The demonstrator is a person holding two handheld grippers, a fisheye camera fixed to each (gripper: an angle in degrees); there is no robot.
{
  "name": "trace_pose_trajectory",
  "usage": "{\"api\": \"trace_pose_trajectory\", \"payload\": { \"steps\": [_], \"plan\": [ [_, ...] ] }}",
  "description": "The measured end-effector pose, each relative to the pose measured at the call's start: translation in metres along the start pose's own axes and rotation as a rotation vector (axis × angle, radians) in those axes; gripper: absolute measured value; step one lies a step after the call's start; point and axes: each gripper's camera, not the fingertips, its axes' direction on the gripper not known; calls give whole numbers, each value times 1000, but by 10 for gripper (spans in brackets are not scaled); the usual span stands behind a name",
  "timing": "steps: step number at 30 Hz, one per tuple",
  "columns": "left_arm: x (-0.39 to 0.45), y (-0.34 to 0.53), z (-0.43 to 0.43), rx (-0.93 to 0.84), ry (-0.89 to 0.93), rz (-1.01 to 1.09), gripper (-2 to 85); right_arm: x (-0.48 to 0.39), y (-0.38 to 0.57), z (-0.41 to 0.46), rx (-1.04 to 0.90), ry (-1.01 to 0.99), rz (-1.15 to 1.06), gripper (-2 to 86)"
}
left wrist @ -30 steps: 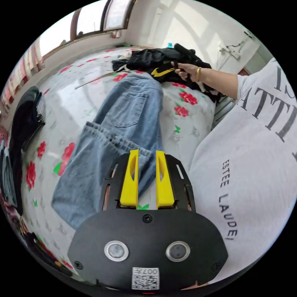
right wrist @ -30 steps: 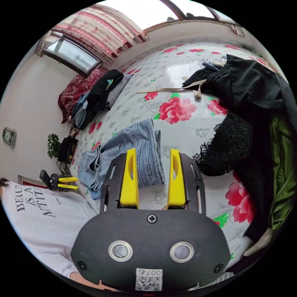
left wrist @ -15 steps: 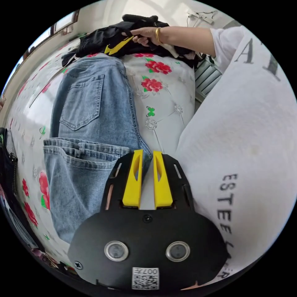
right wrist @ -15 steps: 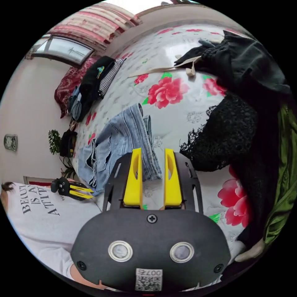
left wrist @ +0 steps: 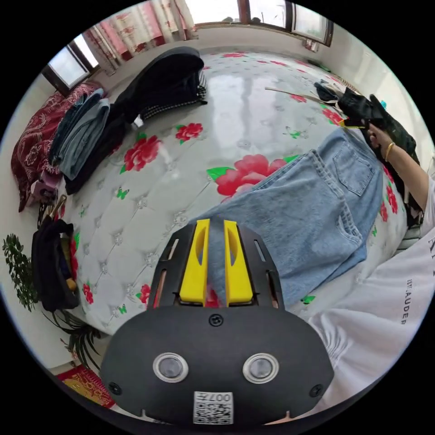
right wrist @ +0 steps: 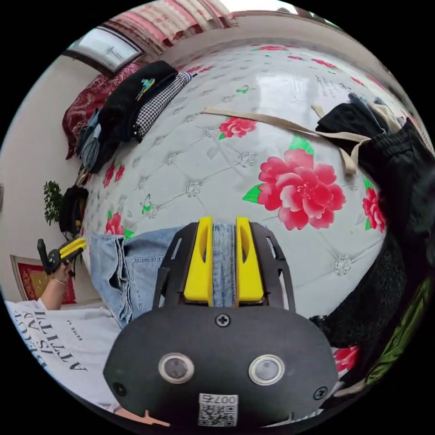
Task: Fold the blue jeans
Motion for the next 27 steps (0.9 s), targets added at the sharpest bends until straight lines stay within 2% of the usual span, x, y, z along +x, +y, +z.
{"api": "trace_pose_trajectory", "payload": {
  "steps": [2, 4, 5, 7, 9, 14, 16, 18, 21, 23, 26, 27],
  "plan": [
    [-18, -6, 45, -88, 21, -14, 60, -2, 14, -35, 161, 10, 51, 81],
    [-29, -8, 72, -85, 60, -33, 59, -28, 48, -82, 322, 17, 24, 82],
    [-34, -11, 75, -64, 77, -41, 58, -39, 57, -88, 338, -19, -11, 82],
    [-39, -18, 76, -50, 84, -46, 58, -88, 93, -86, 252, -232, -177, 85],
    [-45, -24, 73, -28, 85, -49, 59, -129, 126, -59, 130, -348, -264, 88],
    [-58, -46, 32, 18, 78, -63, 58, -203, 206, 48, -210, -386, -323, 83],
    [-62, -48, 8, 60, 75, -68, 53, -217, 230, 85, -335, -290, -354, 66],
    [-65, -49, 2, 47, 30, -70, 45, -217, 242, 94, -351, -203, -377, 53],
    [-70, -53, 40, -78, -1, -60, 48, -197, 243, 87, -359, -229, -376, 55],
    [-83, -55, 36, -41, 49, -91, 49, -180, 243, 73, -328, -259, -347, 73],
    [-89, -70, 4, -40, 18, -121, 47, -121, 244, 26, -201, -197, -168, 116],
    [-88, -71, -4, -29, 5, -113, 45, -81, 249, -1, -104, -196, -40, 131]
  ]
}}
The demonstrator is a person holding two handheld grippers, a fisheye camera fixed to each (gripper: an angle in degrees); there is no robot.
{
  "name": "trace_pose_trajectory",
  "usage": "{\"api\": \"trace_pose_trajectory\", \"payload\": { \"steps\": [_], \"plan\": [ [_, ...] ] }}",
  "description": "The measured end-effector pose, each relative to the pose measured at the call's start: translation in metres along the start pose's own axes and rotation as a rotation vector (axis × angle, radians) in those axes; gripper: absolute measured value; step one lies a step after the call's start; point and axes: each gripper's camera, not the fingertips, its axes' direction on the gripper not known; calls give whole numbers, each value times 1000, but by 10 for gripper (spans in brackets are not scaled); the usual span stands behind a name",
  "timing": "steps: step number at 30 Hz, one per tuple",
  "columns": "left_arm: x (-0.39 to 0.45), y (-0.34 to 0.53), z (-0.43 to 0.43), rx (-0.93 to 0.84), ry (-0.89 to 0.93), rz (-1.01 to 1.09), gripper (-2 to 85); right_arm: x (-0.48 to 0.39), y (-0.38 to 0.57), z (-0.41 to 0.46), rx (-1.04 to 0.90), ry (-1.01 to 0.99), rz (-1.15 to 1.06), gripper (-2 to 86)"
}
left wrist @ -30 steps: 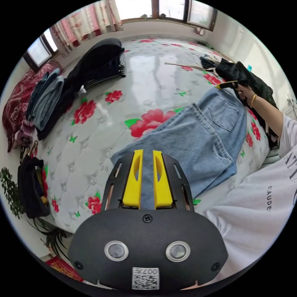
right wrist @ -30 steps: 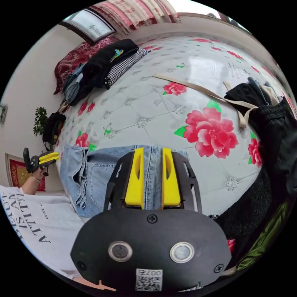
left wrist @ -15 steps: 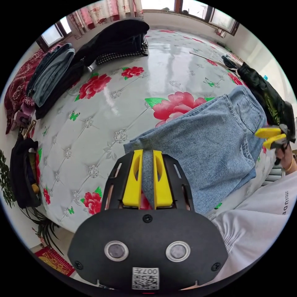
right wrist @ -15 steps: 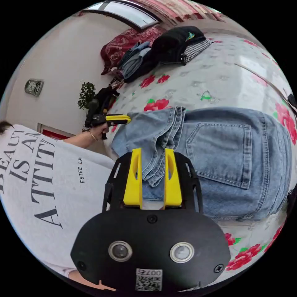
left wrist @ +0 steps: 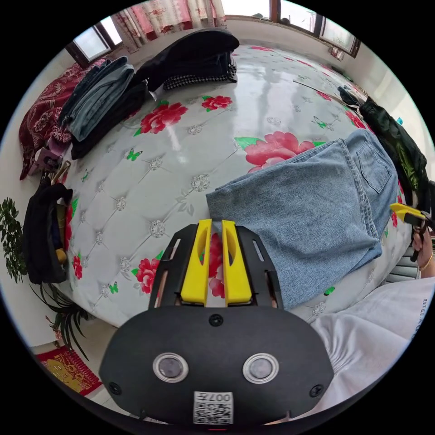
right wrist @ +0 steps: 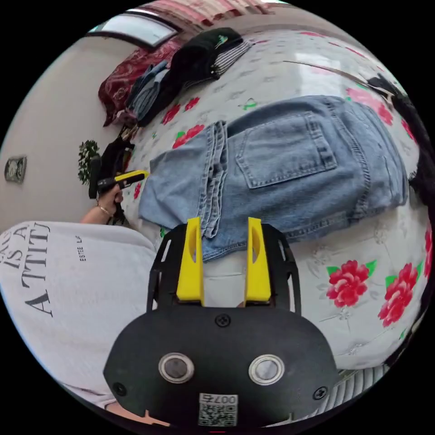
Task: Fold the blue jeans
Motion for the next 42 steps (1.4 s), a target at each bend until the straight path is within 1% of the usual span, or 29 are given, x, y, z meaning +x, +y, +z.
{"api": "trace_pose_trajectory", "payload": {
  "steps": [1, 2, 4, 7, 10, 11, 12, 15, 17, 19, 21, 23, 25, 26, 28, 29, 30, 31, 32, 33, 34, 35, 37, 38, 40, 42],
  "plan": [
    [2, -2, -12, 11, -27, 7, 43, 39, 16, -33, 119, -10, 141, 141],
    [2, -4, -22, 16, -46, 1, 40, 59, 27, -48, 178, -23, 210, 146],
    [-1, -9, -34, 13, -44, -25, 35, 133, 79, -94, 425, -57, 491, 165],
    [-5, -15, -50, 6, -17, -68, 30, 201, 126, -105, 568, -117, 722, 178],
    [-2, -21, -67, 0, -21, -74, 27, 244, 128, -85, 585, -240, 784, 172],
    [0, -24, -75, -4, -27, -75, 25, 247, 128, -85, 591, -226, 811, 169],
    [1, -28, -84, -7, -27, -80, 22, 248, 127, -88, 638, -183, 802, 163],
    [0, -35, -109, -7, -31, -107, 16, 254, 103, -78, 631, -324, 728, 149],
    [-1, -39, -125, -9, -28, -121, 14, 250, 85, -67, 588, -322, 698, 136],
    [-2, -43, -140, -11, -26, -130, 12, 251, 63, -45, 497, -303, 699, 111],
    [-5, -47, -163, -13, -31, -139, 9, 243, 56, -45, 508, -283, 687, 95],
    [-9, -49, -182, -10, -35, -147, 7, 216, 41, -55, 522, -223, 596, 83],
    [-15, -50, -199, -8, -41, -156, 5, 145, 12, -71, 519, -75, 388, 71],
    [-19, -51, -211, -9, -43, -165, 4, 121, 5, -74, 516, -36, 318, 69],
    [-28, -51, -228, -6, -35, -183, 3, 6, -18, -71, 471, 188, -10, 61],
    [-35, -51, -241, -1, -27, -197, 2, -26, -21, -63, 448, 260, -98, 59],
    [-39, -51, -248, 2, -25, -203, 2, -89, -19, -38, 405, 402, -281, 56],
    [-46, -50, -260, 7, -23, -214, 2, -142, -10, -4, 370, 498, -444, 53],
    [-53, -50, -272, 10, -19, -221, 1, -164, -3, 16, 349, 530, -520, 51],
    [-61, -50, -283, 11, -16, -228, 1, -200, 13, 59, 296, 575, -660, 48],
    [-66, -49, -289, 12, -15, -232, 1, -227, 29, 105, 233, 592, -778, 44],
    [-75, -48, -300, 14, -12, -240, 1, -236, 37, 129, 198, 590, -829, 43],
    [-90, -46, -314, 13, -6, -251, 2, -254, 61, 225, 7, 536, -944, 37],
    [-100, -45, -322, 7, 0, -256, 3, -253, 64, 250, -57, 507, -949, 36],
    [-113, -45, -333, -2, 16, -258, 4, -239, 67, 324, -277, 375, -910, 40],
    [-128, -46, -349, -14, 22, -247, 8, -229, 60, 342, -308, 324, -837, 47]
  ]
}}
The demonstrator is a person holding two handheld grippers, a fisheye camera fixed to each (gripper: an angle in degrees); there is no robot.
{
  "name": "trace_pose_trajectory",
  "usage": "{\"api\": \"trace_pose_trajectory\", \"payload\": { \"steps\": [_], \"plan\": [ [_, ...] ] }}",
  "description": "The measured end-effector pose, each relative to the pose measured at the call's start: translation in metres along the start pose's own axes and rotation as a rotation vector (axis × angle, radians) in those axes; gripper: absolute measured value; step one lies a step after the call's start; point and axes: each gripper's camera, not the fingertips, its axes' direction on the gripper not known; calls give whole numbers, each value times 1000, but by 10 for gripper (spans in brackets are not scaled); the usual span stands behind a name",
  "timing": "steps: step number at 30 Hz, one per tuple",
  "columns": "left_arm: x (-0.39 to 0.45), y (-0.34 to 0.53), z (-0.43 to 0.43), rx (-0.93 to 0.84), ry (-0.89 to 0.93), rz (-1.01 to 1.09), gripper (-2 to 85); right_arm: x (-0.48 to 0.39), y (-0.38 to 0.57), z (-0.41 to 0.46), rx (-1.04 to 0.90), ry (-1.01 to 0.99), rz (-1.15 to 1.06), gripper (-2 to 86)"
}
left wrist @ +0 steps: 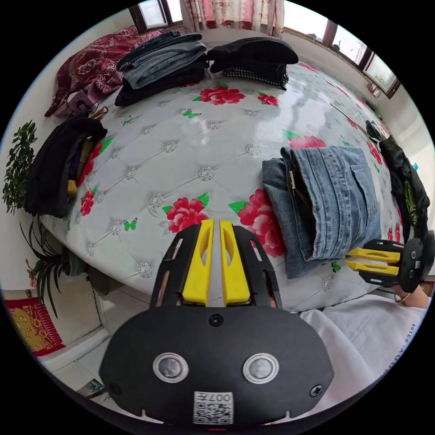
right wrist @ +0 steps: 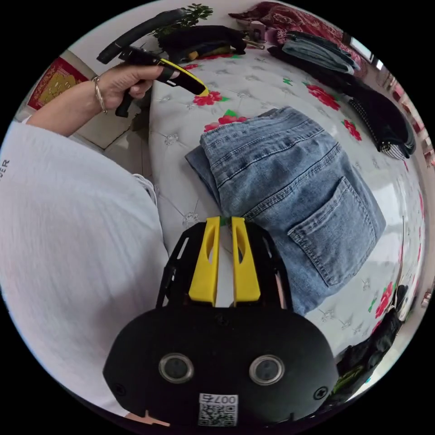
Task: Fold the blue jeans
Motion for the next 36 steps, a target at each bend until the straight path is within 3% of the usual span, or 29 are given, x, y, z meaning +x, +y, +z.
{"api": "trace_pose_trajectory", "payload": {
  "steps": [6, 11, 13, 16, 18, 21, 24, 31, 36],
  "plan": [
    [-29, -20, -42, -7, 106, 20, 57, 89, 34, -61, 212, -166, 250, 93],
    [-68, -32, -76, -18, 558, 97, 156, 213, 138, -76, 404, -333, 704, 138],
    [-81, -40, -69, -54, 736, 97, 188, 262, 202, -50, 468, -436, 922, 151],
    [-87, -62, -55, -132, 884, 110, 216, 300, 246, -7, 463, -531, 1066, 151],
    [-82, -75, -55, -155, 896, 137, 202, 316, 250, 20, 436, -589, 1081, 139],
    [-77, -100, -49, -219, 922, 158, 114, 339, 235, 64, 375, -731, 1074, 103],
    [-80, -113, -72, -190, 916, 210, 53, 356, 215, 60, 281, -677, 1015, 59],
    [-100, -172, -167, 54, 959, 163, 43, 420, 90, -115, 359, -400, 660, 11],
    [-119, -267, -262, 393, 952, 135, 42, 481, -47, -281, 439, -147, 405, 9]
  ]
}}
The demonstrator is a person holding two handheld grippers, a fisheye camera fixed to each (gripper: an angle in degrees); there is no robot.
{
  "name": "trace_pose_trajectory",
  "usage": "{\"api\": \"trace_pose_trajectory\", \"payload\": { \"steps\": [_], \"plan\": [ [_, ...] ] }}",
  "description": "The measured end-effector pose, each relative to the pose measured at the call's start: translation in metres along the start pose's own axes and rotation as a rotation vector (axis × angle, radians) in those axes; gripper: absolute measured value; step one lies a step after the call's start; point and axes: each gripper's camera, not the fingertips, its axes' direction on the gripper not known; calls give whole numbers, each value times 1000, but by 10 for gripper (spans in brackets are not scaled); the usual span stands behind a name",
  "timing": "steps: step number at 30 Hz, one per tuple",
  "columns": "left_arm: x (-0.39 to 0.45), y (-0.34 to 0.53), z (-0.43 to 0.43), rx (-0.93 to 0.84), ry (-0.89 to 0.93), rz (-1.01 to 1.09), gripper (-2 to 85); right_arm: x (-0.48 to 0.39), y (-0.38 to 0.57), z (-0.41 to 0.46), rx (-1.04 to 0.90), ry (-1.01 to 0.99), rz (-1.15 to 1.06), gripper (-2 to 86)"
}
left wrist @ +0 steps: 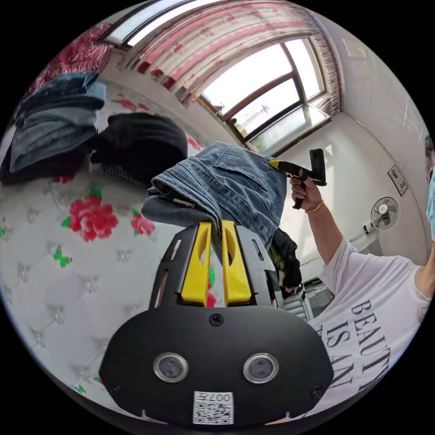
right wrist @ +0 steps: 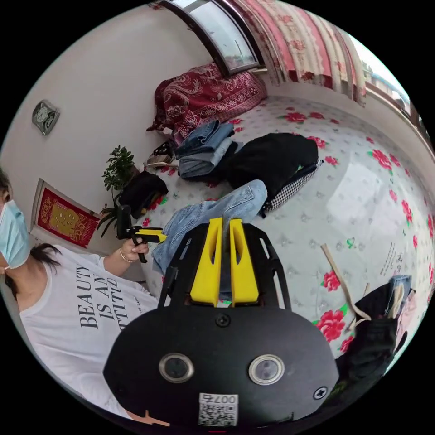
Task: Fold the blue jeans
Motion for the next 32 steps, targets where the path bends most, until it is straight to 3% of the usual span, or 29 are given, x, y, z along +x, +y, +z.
{"api": "trace_pose_trajectory", "payload": {
  "steps": [3, 5, 8, 11, 14, 18, 21, 25, 29, 31, 32],
  "plan": [
    [-18, -99, -4, 244, -86, 0, 45, -7, -119, -30, 68, 94, -108, 15],
    [-50, -140, 24, 301, -131, -41, 52, 5, -184, -28, 97, 139, -115, 22],
    [-137, -170, 111, 172, -226, -152, 77, 61, -262, 17, 133, 246, 52, 35],
    [-195, -102, 173, 35, -343, -170, 77, 115, -251, 89, 131, 255, 183, 44],
    [-211, 23, 209, -70, -454, -85, 78, 139, -159, 165, 111, 156, 184, 53],
    [-206, 220, 280, -437, -518, -2, 91, 143, 61, 273, -153, 123, 217, 66],
    [-170, 343, 329, -658, -540, 82, 92, 125, 230, 295, -343, 123, 303, 75],
    [-126, 435, 395, -801, -616, 230, 85, 81, 376, 228, -393, 290, 384, 87],
    [-104, 480, 489, -852, -632, 302, 81, 77, 438, 220, -437, 305, 462, 97],
    [-101, 493, 527, -868, -636, 304, 84, 68, 461, 207, -203, 378, 508, 96],
    [-99, 503, 549, -906, -687, 325, 85, 68, 462, 206, -180, 383, 513, 96]
  ]
}}
